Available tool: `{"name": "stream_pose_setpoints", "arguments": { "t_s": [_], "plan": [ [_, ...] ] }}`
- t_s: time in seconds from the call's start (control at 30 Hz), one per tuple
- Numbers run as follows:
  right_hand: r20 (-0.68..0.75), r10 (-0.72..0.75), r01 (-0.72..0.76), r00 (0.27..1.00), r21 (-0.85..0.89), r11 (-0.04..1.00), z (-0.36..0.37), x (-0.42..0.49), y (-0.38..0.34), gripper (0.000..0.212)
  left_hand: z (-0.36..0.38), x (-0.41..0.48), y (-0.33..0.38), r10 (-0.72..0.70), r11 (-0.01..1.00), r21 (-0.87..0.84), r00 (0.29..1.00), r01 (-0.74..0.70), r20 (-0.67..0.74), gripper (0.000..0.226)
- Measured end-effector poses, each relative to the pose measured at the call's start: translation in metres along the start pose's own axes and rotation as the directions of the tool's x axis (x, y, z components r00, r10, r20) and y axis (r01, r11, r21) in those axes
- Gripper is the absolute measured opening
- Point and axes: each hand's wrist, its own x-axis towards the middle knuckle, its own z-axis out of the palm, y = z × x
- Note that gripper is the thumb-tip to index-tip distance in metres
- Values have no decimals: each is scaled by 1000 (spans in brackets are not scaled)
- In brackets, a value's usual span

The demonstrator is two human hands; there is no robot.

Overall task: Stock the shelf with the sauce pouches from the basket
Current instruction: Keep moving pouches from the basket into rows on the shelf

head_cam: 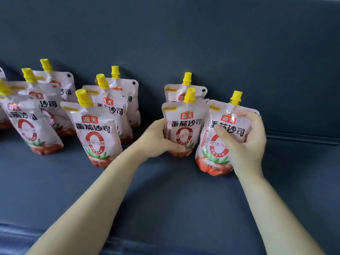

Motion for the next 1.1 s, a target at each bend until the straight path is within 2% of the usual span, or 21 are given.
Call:
{"name": "stream_pose_setpoints", "arguments": {
  "t_s": [0.07,0.13,0.37,0.63,1.1],
  "plan": [
    [-6,-28,28,1000,6,1000,0,-1,1,41,-3,-4,-4,-6,990,139,1000,4,10,53],
    [-22,-57,57,998,10,998,1,-2,1,38,-6,-6,-2,15,982,187,1000,-14,-2,53],
    [-48,-82,82,995,8,997,0,-5,3,38,-20,-6,1,84,977,192,994,-95,64,39],
    [-34,-63,64,997,7,998,0,-4,2,39,-22,-5,-9,110,967,215,987,-133,116,57],
    [-29,-51,52,998,37,998,1,-8,-3,41,-22,-7,-11,162,924,334,982,-185,96,63]
  ]
}}
